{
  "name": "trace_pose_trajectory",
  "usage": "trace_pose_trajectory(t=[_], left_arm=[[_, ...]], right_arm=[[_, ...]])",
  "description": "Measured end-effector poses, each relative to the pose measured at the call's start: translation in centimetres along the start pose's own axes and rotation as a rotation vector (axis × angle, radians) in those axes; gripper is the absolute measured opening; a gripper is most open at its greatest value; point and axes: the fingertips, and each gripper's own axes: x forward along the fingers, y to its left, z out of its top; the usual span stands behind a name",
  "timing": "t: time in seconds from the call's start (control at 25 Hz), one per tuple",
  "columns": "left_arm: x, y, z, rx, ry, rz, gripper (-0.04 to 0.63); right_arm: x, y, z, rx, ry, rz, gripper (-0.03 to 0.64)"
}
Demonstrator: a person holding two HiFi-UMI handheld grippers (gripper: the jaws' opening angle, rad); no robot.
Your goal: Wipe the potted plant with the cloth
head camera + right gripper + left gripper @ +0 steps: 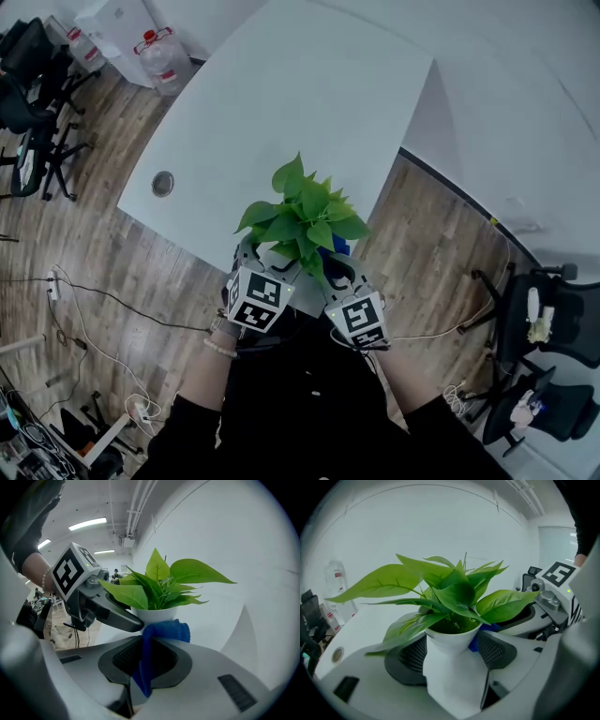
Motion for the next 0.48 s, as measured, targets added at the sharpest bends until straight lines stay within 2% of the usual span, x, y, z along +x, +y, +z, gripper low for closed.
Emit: trace_pose_trajectory(t=[0.2, 0.32, 0.48], left_arm=[[0.3, -0.4, 0.2, -0.026, 0.000, 0.022, 0.353], [0.2, -0.7, 0.2, -0.029, 0.006, -0.011, 0.353], [-0.6, -0.7, -0.6, -0.020, 0.018, -0.053, 0.353]], right_arm=[[-0.2, 1.3, -0.1, 0.139, -0.006, -0.026, 0.080], [-0.4, 0.7, 0.0, 0.231, -0.023, -0.058, 0.080], [-0.2, -0.6, -0.1, 0.281, -0.037, -0.087, 0.080]])
